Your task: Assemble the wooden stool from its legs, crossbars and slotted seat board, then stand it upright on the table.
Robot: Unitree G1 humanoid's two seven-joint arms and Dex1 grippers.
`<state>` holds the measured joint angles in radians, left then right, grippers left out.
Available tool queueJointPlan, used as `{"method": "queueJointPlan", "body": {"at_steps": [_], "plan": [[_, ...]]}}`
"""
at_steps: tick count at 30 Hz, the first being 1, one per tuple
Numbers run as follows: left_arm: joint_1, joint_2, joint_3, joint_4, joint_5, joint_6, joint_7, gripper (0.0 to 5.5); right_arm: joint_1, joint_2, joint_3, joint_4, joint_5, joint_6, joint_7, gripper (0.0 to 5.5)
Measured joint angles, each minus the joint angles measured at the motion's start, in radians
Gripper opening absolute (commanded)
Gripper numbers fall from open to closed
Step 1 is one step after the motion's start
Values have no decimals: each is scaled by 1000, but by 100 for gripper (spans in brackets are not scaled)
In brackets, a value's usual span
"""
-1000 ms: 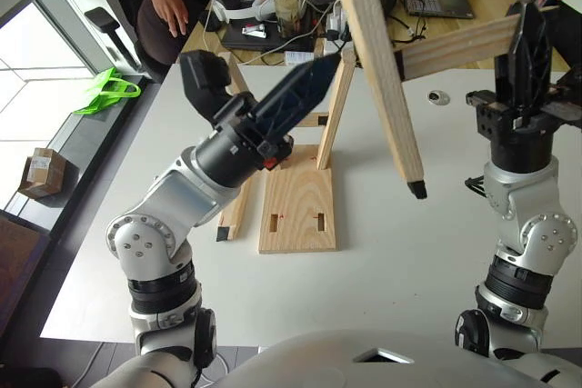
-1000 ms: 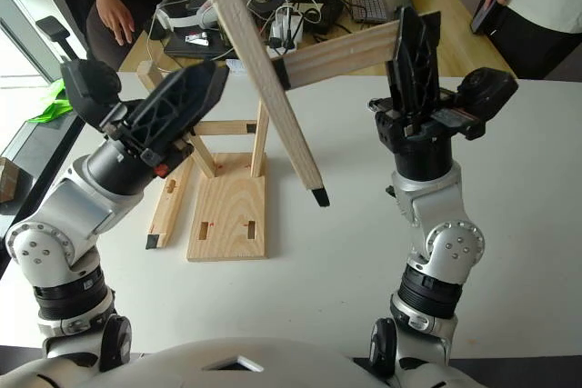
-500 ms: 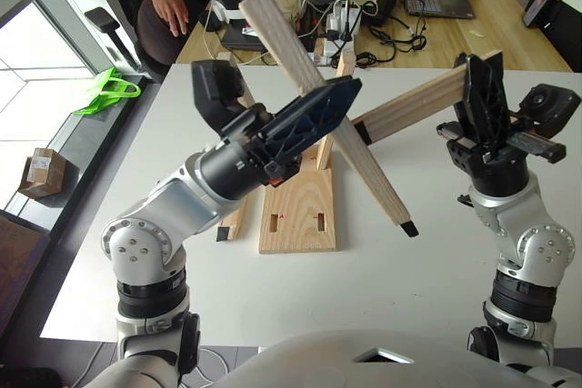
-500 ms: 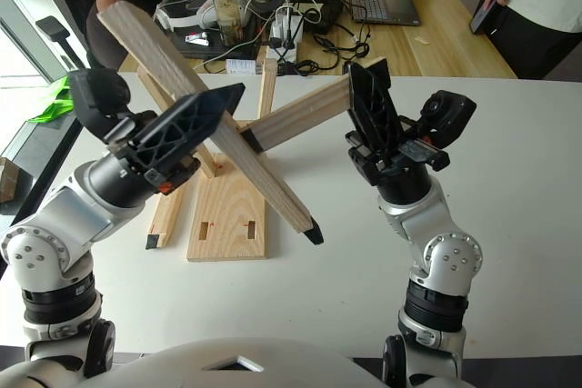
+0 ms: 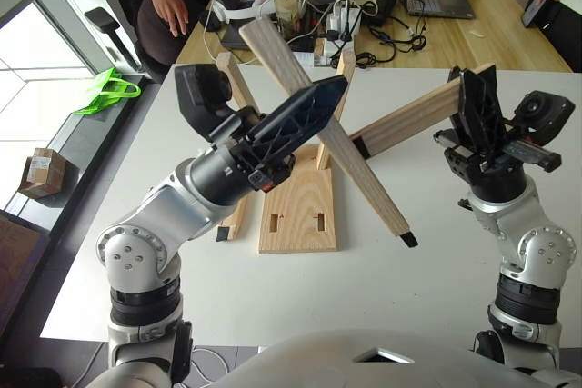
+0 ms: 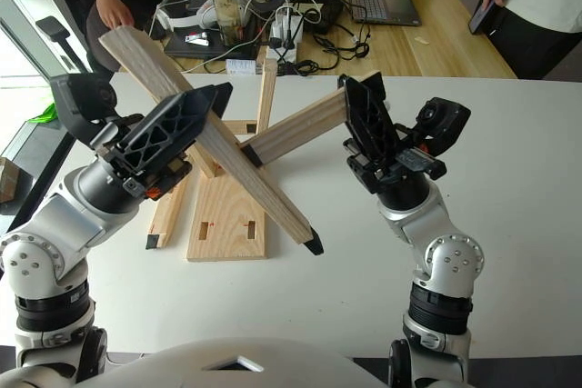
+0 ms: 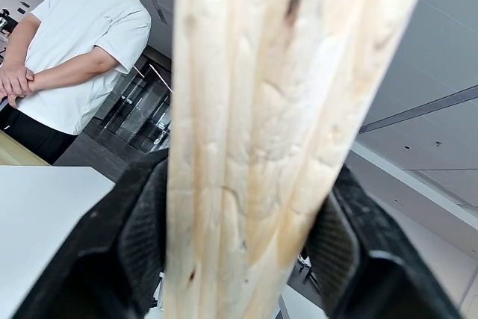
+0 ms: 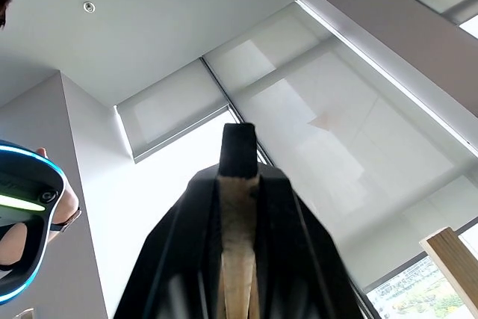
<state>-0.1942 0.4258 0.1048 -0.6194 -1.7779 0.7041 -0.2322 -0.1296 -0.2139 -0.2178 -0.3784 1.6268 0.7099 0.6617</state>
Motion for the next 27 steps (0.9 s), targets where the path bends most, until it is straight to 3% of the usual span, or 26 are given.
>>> {"method": "queueJointPlan", "body": {"at_steps": [6, 7, 18, 23, 27], "plan": [[9, 5, -6, 0, 24, -18, -9, 228, 0, -2, 9, 0, -26, -9, 1, 36], [10, 5, -6, 0, 26, -20, -10, 228, 0, -3, 9, 0, -27, -9, 3, 73], [10, 6, -20, 2, 44, -20, -25, 213, -2, -20, 20, 6, -86, -15, 17, 266], [11, 14, -18, 17, 69, -19, -53, 210, 10, -30, 27, 9, -117, -12, 47, 269], [14, 72, 58, 79, 125, -22, -97, 208, 48, -66, 20, 10, -144, -7, 82, 269]]}}
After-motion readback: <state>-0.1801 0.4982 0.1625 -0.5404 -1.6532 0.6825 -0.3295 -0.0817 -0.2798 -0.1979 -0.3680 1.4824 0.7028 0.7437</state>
